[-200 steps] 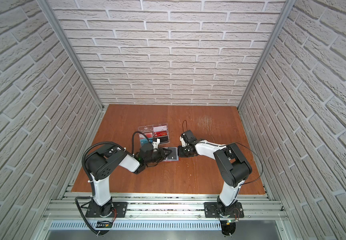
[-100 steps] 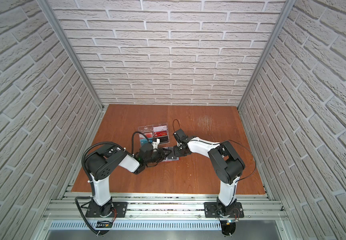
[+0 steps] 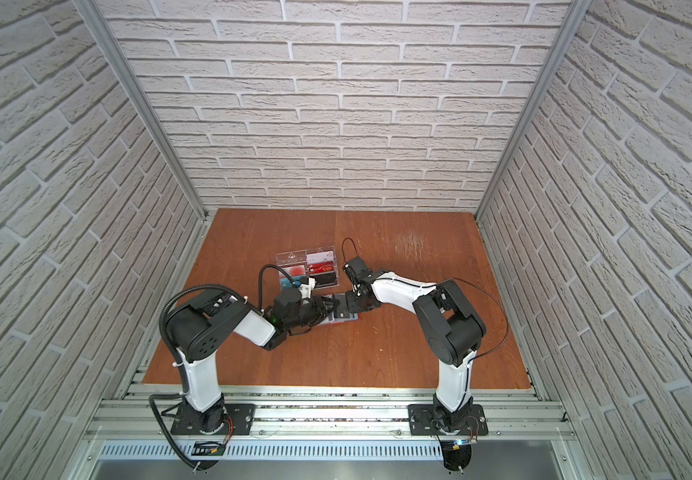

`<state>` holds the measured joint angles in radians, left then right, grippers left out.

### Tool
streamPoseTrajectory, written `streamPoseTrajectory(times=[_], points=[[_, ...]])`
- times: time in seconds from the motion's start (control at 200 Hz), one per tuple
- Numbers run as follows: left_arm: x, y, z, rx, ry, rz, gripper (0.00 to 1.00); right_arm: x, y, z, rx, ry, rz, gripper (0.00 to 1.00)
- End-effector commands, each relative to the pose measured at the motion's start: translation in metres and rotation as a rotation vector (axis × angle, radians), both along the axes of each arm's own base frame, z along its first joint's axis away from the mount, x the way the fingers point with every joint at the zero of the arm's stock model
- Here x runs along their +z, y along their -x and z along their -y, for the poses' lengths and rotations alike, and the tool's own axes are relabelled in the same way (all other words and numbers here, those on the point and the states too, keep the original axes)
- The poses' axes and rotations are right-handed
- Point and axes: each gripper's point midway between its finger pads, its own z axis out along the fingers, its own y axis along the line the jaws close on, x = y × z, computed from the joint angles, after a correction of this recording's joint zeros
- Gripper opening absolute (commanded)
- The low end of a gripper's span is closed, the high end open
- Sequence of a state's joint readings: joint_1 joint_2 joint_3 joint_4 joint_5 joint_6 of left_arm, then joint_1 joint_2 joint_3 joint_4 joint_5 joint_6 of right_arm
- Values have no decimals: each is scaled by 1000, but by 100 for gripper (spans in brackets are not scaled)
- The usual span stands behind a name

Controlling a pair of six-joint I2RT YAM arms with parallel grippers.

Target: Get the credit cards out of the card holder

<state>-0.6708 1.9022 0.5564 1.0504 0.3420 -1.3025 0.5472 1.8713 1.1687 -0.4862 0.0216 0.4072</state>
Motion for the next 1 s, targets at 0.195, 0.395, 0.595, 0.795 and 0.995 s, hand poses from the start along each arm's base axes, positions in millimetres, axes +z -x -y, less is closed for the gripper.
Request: streamPoseTrajectory(times=[0.195,0.395,0.595,0.795,0.995], points=[[28,-6,-4,7,60,90,18,-31,17,17,2,91,-88,15],[26,-4,-9,5,41,92,15,-30,18,13,6,67,-88,15],[22,-1,-11,-4,11,93,9,-29,19,10,12,45,-88,15],[19,0,-13,-16,-11,91,1,-27,19,7,16,30,-82,15],[16,4,-17,-51,-67,86,0,-26,20,7,18,24,-83,15]])
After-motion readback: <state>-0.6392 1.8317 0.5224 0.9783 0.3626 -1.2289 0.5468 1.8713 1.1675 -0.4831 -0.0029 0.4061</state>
